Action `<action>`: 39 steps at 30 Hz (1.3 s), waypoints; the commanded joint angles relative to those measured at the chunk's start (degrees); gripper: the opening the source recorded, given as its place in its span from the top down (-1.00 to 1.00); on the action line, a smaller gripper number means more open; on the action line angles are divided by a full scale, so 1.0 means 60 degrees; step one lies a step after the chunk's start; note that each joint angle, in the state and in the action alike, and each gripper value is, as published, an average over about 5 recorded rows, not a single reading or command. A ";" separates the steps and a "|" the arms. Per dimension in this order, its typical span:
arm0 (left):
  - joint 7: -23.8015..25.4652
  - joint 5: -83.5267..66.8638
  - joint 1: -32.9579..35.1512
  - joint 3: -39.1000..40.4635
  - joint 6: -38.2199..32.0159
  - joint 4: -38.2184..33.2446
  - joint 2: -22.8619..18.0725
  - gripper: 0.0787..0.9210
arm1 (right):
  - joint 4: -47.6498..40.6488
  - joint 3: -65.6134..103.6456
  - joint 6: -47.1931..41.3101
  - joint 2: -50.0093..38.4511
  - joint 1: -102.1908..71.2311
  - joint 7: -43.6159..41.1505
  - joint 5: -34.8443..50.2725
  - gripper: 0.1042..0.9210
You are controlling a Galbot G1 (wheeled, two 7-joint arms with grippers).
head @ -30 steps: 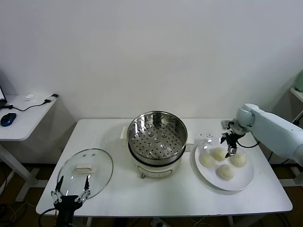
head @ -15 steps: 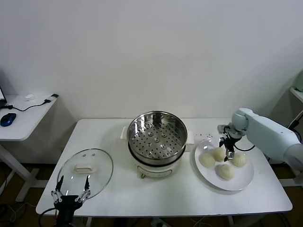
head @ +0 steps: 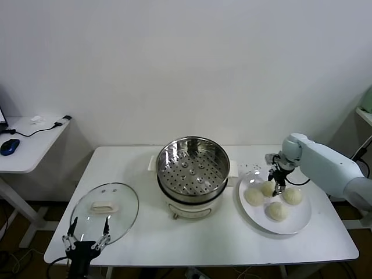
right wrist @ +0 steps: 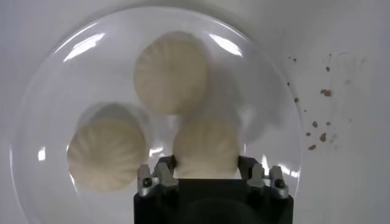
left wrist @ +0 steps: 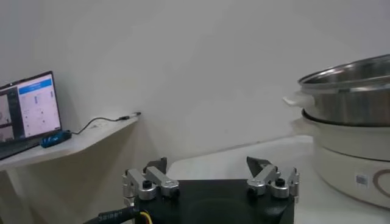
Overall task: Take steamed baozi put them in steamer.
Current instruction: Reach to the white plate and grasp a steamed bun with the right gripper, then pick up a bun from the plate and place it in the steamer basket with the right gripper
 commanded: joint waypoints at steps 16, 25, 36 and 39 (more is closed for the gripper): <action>-0.0012 -0.0006 0.0145 0.0022 -0.0063 -0.0028 0.0042 -0.77 | 0.0313 0.0076 0.0225 -0.0273 0.0263 -0.0119 0.0235 -0.10; -0.0002 0.0060 0.0273 0.0050 -0.0040 -0.0106 0.0140 -0.77 | 0.1219 -0.2066 0.1817 -0.0428 0.3400 -0.0751 0.1111 -0.10; 0.0011 0.0128 0.0342 0.0103 -0.0027 -0.0175 0.0127 -0.77 | 0.2638 -0.3258 0.5506 0.1354 0.6461 -0.1603 -0.0042 -0.12; 0.0016 0.0132 0.0351 0.0125 -0.0032 -0.0166 0.0107 -0.77 | 0.3389 -0.3005 0.6346 0.2042 0.6549 -0.1246 -0.1070 -0.12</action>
